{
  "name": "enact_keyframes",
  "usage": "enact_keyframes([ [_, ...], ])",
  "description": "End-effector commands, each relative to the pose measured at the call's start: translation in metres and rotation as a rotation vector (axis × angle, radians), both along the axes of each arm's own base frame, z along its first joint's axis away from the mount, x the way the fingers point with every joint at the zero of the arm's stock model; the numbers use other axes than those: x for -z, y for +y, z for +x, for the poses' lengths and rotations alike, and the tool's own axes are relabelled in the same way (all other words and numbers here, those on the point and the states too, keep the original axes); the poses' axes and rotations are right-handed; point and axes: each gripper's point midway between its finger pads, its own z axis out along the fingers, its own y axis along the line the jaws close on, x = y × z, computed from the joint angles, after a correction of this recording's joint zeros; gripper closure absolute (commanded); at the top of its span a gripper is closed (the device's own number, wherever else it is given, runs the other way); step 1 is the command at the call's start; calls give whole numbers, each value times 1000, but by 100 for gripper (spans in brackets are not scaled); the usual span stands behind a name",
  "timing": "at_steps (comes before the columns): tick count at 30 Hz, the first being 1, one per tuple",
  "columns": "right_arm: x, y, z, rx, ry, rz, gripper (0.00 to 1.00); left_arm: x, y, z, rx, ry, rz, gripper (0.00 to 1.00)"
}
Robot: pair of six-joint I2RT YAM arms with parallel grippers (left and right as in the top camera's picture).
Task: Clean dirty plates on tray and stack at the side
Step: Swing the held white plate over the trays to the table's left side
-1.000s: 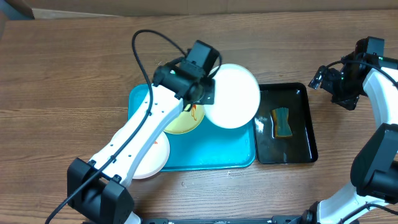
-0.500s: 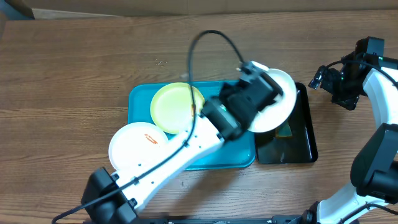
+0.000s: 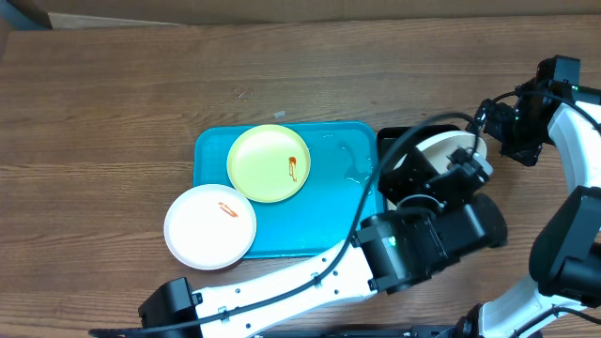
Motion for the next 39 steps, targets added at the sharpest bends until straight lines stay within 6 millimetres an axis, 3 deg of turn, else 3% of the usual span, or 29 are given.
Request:
enact_keyframes([
  [1, -10, -2, 9, 1, -37, -2, 0, -23, 9, 4, -43, -109, 115, 96],
  [10, -10, -2, 9, 0, -37, -2, 0, -48, 5, 10, -44, -204, 181, 96],
  [16, -10, -2, 9, 1, -37, -2, 0, -52, 6, 18, -96, -194, -6, 96],
  [18, -10, -2, 9, 0, -37, -2, 0, -34, 8, 23, -101, -113, -108, 96],
  [22, -10, -2, 9, 0, -37, -2, 0, 20, 12, 37, -78, 196, -279, 96],
  [27, -10, -2, 9, 1, -37, -2, 0, 56, 47, 77, -165, 519, -529, 96],
  [31, -10, -2, 9, 1, -38, -2, 0, 65, 88, 110, -164, 750, -726, 96],
  [34, -10, -2, 9, 1, -37, -2, 0, 69, 159, 138, -257, 868, -886, 96],
  [39, -10, -2, 9, 1, -38, -2, 0, 83, 305, 165, -586, 814, -995, 96],
])
